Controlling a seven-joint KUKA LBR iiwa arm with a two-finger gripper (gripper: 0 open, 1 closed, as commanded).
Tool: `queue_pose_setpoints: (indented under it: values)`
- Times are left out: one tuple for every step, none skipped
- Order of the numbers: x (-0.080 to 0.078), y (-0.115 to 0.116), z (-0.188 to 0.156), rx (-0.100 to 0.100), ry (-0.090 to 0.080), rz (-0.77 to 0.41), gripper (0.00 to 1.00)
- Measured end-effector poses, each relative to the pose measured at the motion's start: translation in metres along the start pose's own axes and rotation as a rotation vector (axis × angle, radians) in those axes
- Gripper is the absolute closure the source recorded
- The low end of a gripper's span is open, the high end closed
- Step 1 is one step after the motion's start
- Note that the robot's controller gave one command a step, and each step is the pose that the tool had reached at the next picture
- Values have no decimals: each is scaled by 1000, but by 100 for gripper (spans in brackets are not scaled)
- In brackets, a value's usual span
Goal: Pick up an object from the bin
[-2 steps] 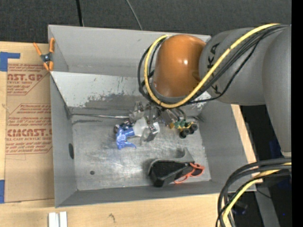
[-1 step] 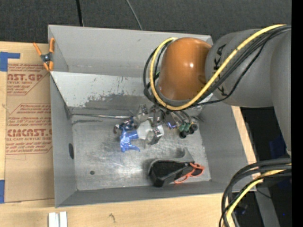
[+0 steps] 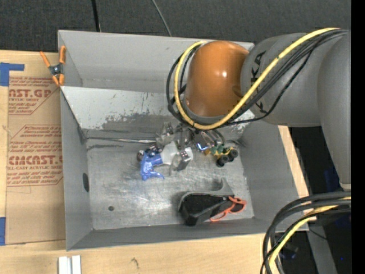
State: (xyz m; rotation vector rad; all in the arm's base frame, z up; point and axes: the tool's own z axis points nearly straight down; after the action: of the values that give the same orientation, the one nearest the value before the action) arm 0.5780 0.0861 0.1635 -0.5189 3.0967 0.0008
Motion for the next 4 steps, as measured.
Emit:
queue_pose_setpoints:
  values:
    - [4, 5, 1, -1, -1, 21, 100]
    - [2, 3, -5, -1, 1, 56, 100]
    - [-6, 6, -9, 0, -1, 54, 100]
    - [7, -11, -31, 0, -1, 55, 100]
